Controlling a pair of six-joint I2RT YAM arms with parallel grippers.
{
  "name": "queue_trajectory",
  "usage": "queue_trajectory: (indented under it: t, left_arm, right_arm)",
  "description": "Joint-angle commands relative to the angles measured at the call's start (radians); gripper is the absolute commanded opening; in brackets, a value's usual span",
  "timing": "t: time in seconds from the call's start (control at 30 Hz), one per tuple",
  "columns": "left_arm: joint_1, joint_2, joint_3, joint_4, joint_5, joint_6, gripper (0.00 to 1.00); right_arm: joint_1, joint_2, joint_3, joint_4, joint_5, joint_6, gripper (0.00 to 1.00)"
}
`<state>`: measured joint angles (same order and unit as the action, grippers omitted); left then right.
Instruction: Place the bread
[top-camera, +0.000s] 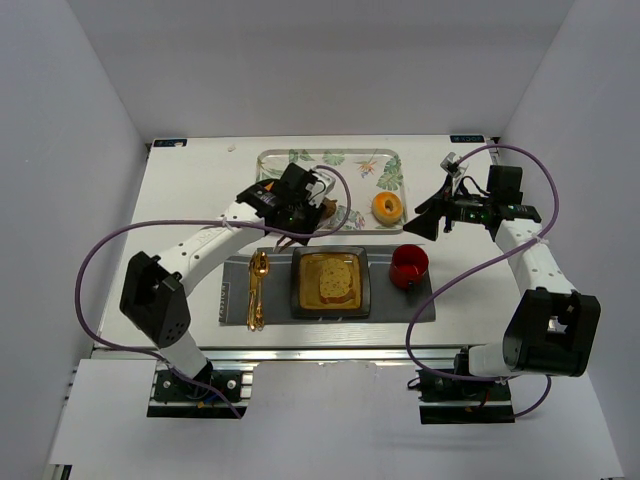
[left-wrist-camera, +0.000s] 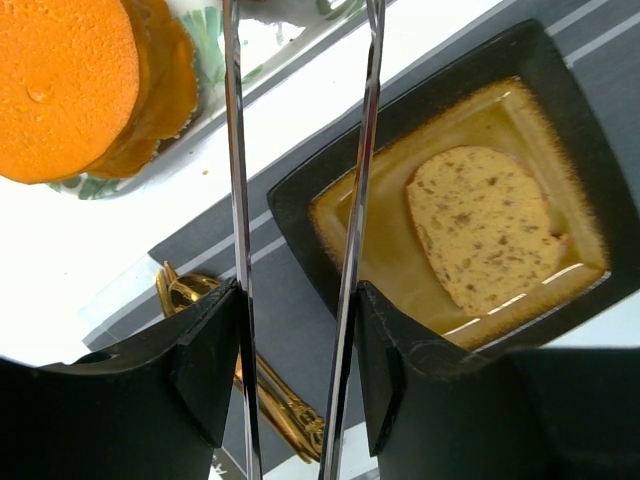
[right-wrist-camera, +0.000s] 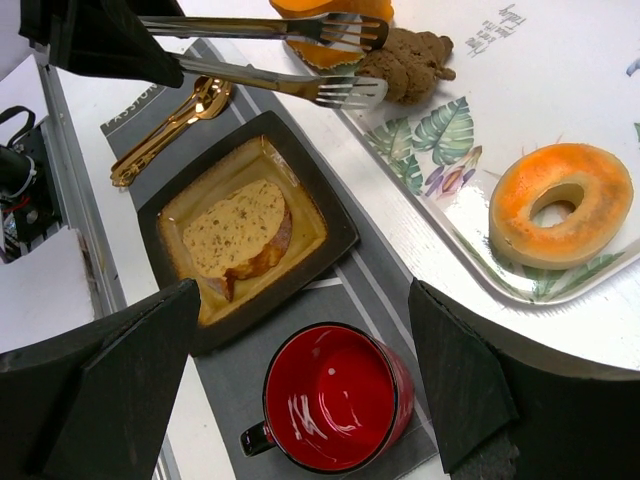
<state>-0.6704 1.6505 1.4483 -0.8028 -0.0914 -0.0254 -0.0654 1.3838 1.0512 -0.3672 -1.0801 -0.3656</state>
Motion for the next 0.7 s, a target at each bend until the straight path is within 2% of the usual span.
queue_trajectory:
  t: [0.0,0.13,0.3,0.53,0.67]
  left_arm:
    - [-0.021,0.006,0.017,0.017,-0.082,0.024,0.57]
    - [-0.046,0.037,0.023,0.02,-0.195,0.067,0.55]
    - [-0.066,0.055,0.018,0.034,-0.263,0.074,0.47]
    - [-0.067,0.029,0.006,0.074,-0.307,0.071,0.19]
    - [-0.069,-0.001,0.047,0.073,-0.288,0.039,0.06]
  right_arm:
    - [-0.005,0.0,0.04,0.01,-0.034,0.011,0.89]
    - [-0.005,0.0,0.038,0.008,-0.034,0.011,0.89]
    - [-0.005,-0.002,0.038,0.008,-0.034,0.011,0.89]
    - [-0.005,-0.002,0.038,0.01,-0.032,0.011,0.89]
    - [-0.005,-0.005,0.035,0.008,-0.03,0.01,0.89]
